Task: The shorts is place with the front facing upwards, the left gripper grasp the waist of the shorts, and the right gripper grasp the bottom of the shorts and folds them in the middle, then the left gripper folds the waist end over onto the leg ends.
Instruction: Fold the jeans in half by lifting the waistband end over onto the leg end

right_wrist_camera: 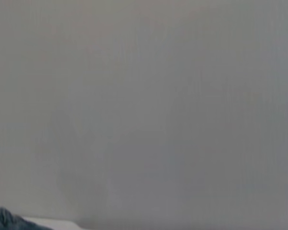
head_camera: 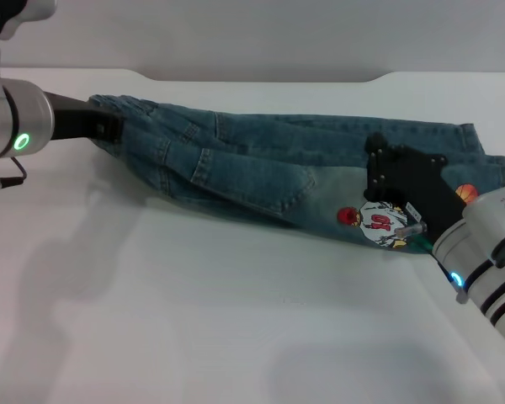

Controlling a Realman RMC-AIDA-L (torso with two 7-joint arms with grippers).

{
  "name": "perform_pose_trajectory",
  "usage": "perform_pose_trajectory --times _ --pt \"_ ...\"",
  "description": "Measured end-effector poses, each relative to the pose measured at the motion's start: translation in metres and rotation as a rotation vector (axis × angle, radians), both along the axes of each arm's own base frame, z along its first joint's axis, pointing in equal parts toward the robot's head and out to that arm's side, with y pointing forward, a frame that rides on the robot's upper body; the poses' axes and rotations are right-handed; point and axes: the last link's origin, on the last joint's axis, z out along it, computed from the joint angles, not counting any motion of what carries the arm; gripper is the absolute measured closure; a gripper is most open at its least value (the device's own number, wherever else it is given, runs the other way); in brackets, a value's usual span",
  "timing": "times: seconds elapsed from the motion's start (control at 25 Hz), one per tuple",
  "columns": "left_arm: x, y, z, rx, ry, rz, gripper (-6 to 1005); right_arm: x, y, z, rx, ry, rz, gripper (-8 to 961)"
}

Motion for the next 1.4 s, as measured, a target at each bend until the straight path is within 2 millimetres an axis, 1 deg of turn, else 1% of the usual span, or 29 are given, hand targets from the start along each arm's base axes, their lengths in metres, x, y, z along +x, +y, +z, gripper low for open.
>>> perform_pose_trajectory --times 0.08,0.2,0.6,0.96,1.2,1.4 --pt "0.002 -0.002 0.002 0.007 -0.005 -0.006 984 0.001 0.002 -0.002 -0.008 -0.008 -0.002 953" --pt "0.011 -0.006 0.007 0.024 -0.016 -0.032 982 0.002 0.006 -0.003 -0.02 -0.017 0.0 953" --pt "0.028 -0.013 0.012 0.033 -0.024 -0.086 976 -0.005 0.018 -0.011 -0.082 0.01 0.013 954" --pt "0.042 -0.018 0.021 0.057 -0.039 -0.132 971 -0.017 0.028 -0.024 -0.168 0.019 0.022 954" --pt "0.049 -0.023 0.023 0.063 -0.044 -0.159 967 -0.019 0.028 -0.028 -0.194 0.011 0.017 954" --pt "0.052 -0.026 0.019 0.048 -0.044 -0.17 964 -0.021 0.026 -0.031 -0.213 0.016 0.021 954"
